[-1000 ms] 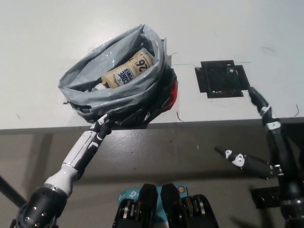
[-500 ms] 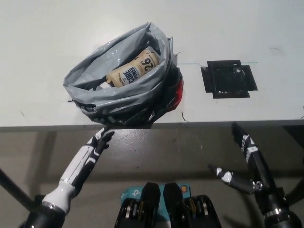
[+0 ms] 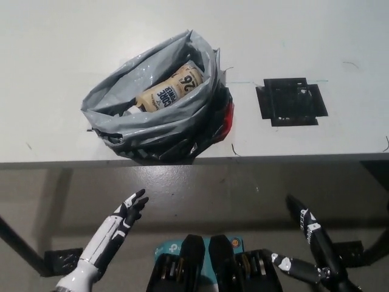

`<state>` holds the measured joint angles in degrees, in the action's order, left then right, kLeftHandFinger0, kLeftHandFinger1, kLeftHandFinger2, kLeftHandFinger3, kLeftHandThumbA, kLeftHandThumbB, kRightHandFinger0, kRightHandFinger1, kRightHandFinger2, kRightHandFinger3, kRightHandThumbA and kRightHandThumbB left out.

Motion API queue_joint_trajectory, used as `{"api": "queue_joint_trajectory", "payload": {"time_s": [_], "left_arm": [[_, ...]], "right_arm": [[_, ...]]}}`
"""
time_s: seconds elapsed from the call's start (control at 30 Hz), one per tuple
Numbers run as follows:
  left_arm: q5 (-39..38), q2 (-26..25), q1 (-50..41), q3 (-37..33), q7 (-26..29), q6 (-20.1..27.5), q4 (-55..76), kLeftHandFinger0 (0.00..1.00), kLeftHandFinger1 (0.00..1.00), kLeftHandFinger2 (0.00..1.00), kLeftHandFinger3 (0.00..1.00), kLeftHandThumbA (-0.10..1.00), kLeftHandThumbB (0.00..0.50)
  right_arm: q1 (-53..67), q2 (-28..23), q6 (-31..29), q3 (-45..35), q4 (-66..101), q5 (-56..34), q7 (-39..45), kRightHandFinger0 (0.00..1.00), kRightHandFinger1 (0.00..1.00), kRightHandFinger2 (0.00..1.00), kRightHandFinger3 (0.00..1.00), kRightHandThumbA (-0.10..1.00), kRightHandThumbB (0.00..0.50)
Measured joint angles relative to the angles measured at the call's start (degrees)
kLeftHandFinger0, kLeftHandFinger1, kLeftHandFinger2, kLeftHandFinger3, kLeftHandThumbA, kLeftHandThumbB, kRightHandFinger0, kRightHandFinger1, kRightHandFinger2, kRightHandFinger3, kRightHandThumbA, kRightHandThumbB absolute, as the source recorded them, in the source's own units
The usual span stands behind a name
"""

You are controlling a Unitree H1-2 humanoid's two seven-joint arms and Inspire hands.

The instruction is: Use the right hand to pick up a bottle of protein shake and place it into a plastic bag on the left side

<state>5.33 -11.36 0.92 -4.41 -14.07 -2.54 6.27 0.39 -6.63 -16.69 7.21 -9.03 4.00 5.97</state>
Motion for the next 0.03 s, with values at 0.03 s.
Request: {"api": "queue_joint_trajectory", "payload": {"time_s": [0.03], "left_arm": [[0.0, 0.0, 0.0, 0.0, 0.0, 0.0, 0.0, 1.0, 1.0, 1.0, 1.0, 1.0, 0.092]], "right_arm": [[0.0, 0.0, -0.1, 0.0, -0.1, 0.0, 0.0, 1.0, 1.0, 1.0, 1.0, 0.85, 0.216]]}}
